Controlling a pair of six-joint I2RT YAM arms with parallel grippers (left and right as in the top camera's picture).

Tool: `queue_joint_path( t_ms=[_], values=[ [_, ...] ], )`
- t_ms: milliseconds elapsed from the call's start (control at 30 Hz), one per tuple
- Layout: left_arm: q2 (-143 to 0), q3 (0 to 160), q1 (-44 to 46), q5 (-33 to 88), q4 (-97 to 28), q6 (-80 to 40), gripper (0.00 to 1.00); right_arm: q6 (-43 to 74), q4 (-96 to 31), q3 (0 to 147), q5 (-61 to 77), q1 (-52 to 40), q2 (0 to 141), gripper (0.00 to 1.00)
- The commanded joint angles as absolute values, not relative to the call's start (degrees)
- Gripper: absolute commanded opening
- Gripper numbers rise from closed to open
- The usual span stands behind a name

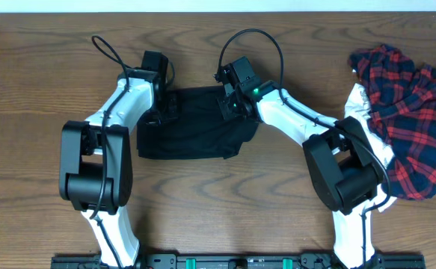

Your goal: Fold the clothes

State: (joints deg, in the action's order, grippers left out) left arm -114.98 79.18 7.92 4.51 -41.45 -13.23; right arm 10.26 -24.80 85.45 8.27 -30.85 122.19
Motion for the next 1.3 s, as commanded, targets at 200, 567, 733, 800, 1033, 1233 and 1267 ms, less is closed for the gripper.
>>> queue_joint_path(
  t_ms=[200,567,733,800,1033,1233,1267],
  values=[
    [-102.0,79.0,4.9,4.4,-43.7,-12.3,0.07,10.7,-32.6,85.4,2.3,-26.0,105.9,0.25],
    [-102.6,78.5,2.5,2.5,-46.6,-12.3,0.14,13.3,-48.5,84.1,2.1,-21.1,105.2,0.21],
    [-102.6,78.2,0.9,2.5,-48.0,-12.3,0.32,13.1,-48.4,81.5,4.8,-22.6,106.1,0.22],
    [-102.6,78.2,0.5,2.2,-48.6,-12.3,0.33,13.1,-47.7,79.8,4.8,-23.2,106.1,0.22],
    [-102.6,78.1,-1.1,2.1,-49.6,-12.5,0.52,10.5,-45.8,77.1,5.5,-25.0,106.1,0.23],
    [-102.6,78.1,-1.9,1.2,-52.9,-12.7,0.65,8.9,-45.0,77.1,5.8,-25.4,106.0,0.27],
    [-102.6,78.1,-2.3,0.4,-53.1,-13.5,0.66,9.0,-44.9,77.1,5.8,-25.3,106.0,0.27]
  ],
)
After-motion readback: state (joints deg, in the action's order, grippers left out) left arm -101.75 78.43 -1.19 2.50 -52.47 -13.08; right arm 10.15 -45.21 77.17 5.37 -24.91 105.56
